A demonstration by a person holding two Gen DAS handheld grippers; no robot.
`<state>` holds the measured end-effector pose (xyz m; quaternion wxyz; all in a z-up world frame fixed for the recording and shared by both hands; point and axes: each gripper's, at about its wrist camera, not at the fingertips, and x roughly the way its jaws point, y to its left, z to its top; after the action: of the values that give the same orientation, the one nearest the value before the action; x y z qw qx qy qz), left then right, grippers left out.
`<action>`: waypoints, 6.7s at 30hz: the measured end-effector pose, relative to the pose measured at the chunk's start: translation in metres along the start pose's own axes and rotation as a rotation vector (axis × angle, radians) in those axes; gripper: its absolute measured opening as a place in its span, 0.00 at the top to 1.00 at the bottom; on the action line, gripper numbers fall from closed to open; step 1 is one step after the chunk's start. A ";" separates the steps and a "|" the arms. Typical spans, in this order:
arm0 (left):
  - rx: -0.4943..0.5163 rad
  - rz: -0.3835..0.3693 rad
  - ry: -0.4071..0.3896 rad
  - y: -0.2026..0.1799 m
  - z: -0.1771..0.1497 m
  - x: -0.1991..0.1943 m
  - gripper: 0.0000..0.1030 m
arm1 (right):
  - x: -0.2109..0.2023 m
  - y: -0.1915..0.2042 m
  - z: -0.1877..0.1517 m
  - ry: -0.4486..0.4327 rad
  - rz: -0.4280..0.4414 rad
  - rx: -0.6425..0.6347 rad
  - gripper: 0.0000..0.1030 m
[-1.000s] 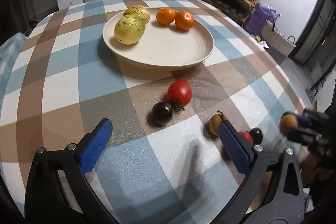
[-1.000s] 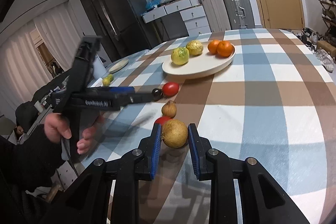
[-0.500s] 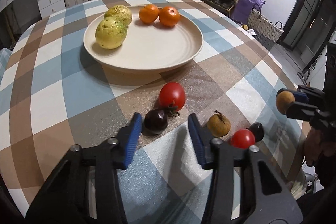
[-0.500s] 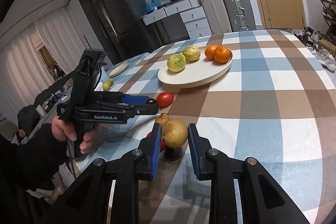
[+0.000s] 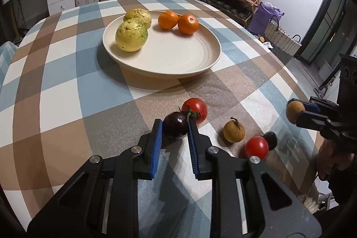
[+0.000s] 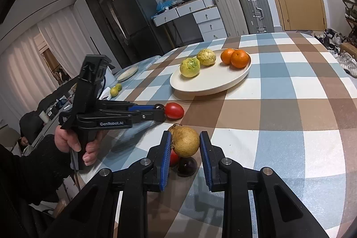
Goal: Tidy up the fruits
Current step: 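Close the left gripper on the dark purple plum while the right holds the brown fruit, then carry both fruits onto the cream plate and open both grippers, then withdraw both grippers from the plate toward the remaining fruits, then close the right gripper on the second dark purple plum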
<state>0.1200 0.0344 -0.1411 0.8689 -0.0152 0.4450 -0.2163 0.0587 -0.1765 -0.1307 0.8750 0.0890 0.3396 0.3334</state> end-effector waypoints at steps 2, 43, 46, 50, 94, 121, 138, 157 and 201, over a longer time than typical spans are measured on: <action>-0.001 -0.003 0.000 0.000 -0.002 -0.003 0.81 | 0.001 0.000 0.001 0.001 0.000 -0.002 0.75; -0.038 -0.027 0.009 0.003 -0.031 -0.026 0.80 | 0.014 0.005 0.003 0.029 -0.015 0.004 0.75; -0.052 -0.051 -0.002 0.001 -0.030 -0.033 0.80 | 0.013 0.003 0.007 0.024 -0.012 0.005 0.75; -0.063 -0.079 -0.034 -0.004 -0.022 -0.047 0.80 | 0.012 -0.001 0.016 0.011 0.001 0.015 0.75; -0.138 0.066 -0.114 0.014 0.160 0.092 0.80 | 0.204 -0.114 0.219 0.173 0.072 0.215 0.75; -0.165 0.124 -0.264 0.002 0.138 -0.007 0.26 | 0.075 -0.072 0.192 -0.011 0.008 0.180 0.35; -0.144 0.232 -0.342 -0.041 0.044 -0.097 0.01 | -0.011 -0.009 0.101 -0.143 -0.008 0.085 0.02; -0.186 0.223 -0.253 -0.074 -0.040 -0.081 0.01 | -0.015 0.009 0.010 -0.049 -0.057 0.063 0.00; -0.199 0.228 -0.140 -0.046 -0.054 -0.052 0.01 | 0.023 -0.001 -0.019 0.088 -0.026 0.103 0.81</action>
<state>0.0344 0.0217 -0.1232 0.9109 -0.0659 0.4014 -0.0696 0.0592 -0.1642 -0.1580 0.8577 0.1148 0.3957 0.3077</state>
